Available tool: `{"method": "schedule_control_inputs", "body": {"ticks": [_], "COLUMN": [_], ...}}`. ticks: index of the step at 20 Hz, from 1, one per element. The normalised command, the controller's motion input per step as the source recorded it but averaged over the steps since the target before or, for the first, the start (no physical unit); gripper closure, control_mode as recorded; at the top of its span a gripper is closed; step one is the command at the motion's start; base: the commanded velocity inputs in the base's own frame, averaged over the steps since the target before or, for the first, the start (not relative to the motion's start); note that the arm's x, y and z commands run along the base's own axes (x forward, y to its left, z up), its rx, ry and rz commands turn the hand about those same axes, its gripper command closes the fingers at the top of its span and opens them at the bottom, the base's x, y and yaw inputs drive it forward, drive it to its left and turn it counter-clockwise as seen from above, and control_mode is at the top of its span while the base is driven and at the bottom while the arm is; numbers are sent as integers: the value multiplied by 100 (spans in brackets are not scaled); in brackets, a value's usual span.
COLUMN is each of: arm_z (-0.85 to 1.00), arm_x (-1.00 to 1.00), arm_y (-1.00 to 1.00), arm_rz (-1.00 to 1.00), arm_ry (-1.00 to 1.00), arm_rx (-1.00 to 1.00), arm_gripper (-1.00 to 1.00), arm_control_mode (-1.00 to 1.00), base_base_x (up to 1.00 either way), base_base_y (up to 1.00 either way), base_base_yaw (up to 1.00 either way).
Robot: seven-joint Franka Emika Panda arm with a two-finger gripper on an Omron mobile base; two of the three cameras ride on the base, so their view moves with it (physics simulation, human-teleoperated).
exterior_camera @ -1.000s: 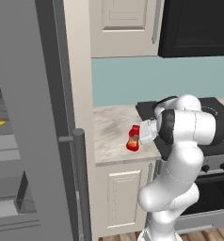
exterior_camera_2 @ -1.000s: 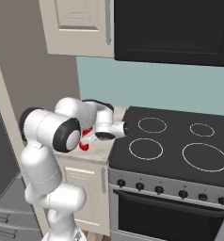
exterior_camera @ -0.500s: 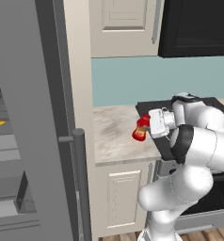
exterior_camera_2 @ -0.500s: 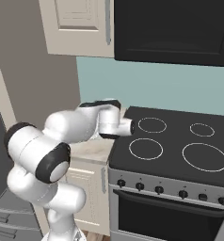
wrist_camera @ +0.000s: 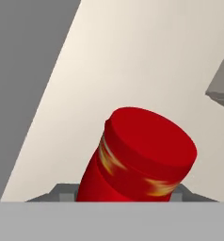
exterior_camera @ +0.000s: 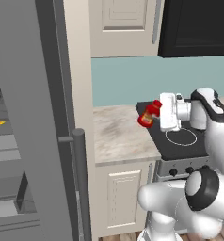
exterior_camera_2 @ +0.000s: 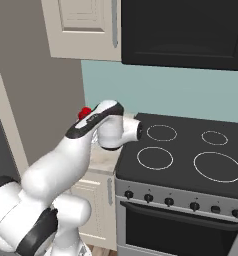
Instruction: Place the ketchup and condiment bottle from the counter to the top shelf of the fridge. If the existing items in the fridge are on the top shelf, move them to other shelves.
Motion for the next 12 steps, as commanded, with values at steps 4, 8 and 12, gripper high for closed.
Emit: {"method": "schedule_control_inputs", "body": {"ticks": [4, 8, 12], "arm_z": [100, 100, 98], "arm_x": [-93, -99, -100], "arm_y": [-10, -15, 0], "arm_rz": [0, 0, -2], "arm_ry": [-28, -20, -13], "arm_rx": [-2, -10, -20], "arm_gripper": [100, 100, 100], "arm_control_mode": [-100, -100, -100], "base_base_x": [0, 0, 0], "base_base_y": [0, 0, 0], "base_base_yaw": [0, 0, 0]}}
